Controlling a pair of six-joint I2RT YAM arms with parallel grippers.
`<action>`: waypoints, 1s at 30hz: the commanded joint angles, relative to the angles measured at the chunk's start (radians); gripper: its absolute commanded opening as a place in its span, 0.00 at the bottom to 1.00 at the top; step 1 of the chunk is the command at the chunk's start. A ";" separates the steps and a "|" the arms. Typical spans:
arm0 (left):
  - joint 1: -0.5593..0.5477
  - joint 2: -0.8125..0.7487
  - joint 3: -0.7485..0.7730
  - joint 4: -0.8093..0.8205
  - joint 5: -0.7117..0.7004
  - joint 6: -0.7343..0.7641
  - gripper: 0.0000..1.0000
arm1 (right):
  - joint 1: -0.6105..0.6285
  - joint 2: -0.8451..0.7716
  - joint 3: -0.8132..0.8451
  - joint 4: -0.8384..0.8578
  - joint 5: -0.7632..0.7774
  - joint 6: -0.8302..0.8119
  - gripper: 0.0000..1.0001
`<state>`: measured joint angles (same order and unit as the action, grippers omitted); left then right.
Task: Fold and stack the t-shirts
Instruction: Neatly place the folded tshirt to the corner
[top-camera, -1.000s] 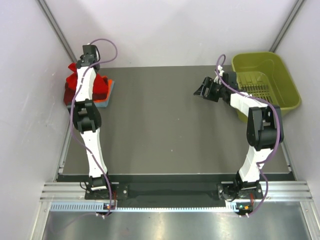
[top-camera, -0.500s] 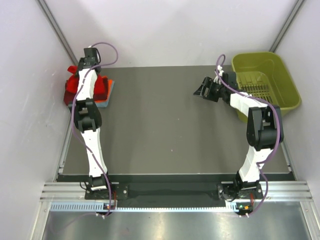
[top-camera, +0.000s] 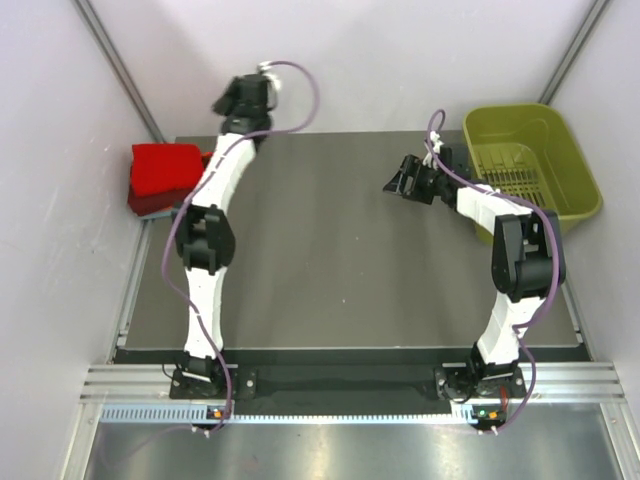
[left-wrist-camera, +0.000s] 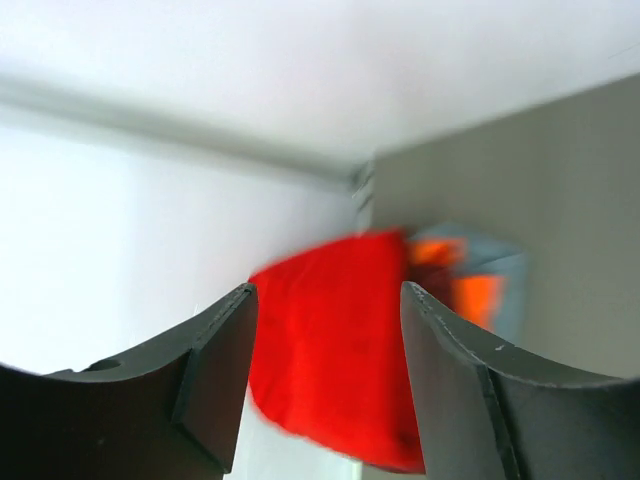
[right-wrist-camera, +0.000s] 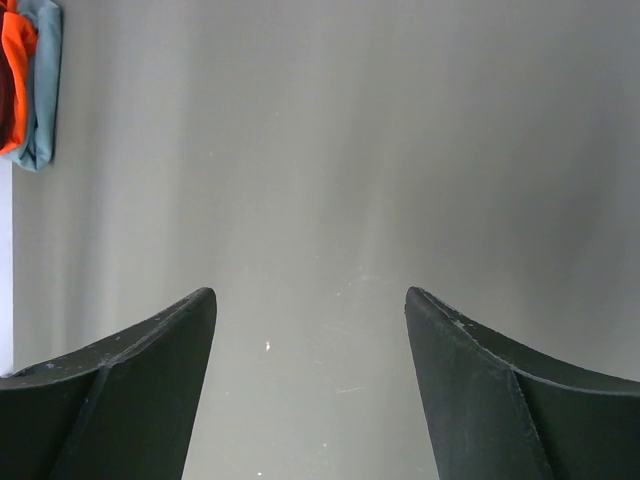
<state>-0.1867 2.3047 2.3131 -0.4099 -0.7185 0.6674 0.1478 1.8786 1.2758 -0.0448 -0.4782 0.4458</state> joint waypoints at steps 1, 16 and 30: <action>-0.072 -0.070 -0.010 0.039 0.019 0.015 0.64 | 0.021 -0.021 0.023 0.037 0.009 -0.022 0.77; 0.012 -0.045 -0.040 -0.380 0.180 -0.399 0.61 | 0.022 -0.033 -0.007 0.031 0.016 -0.044 0.78; 0.066 0.018 -0.004 -0.515 0.154 -0.425 0.46 | 0.007 0.082 0.077 0.072 -0.022 0.010 0.79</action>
<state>-0.1280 2.3177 2.2814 -0.9073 -0.5400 0.2588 0.1604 1.9430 1.3037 -0.0296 -0.4755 0.4404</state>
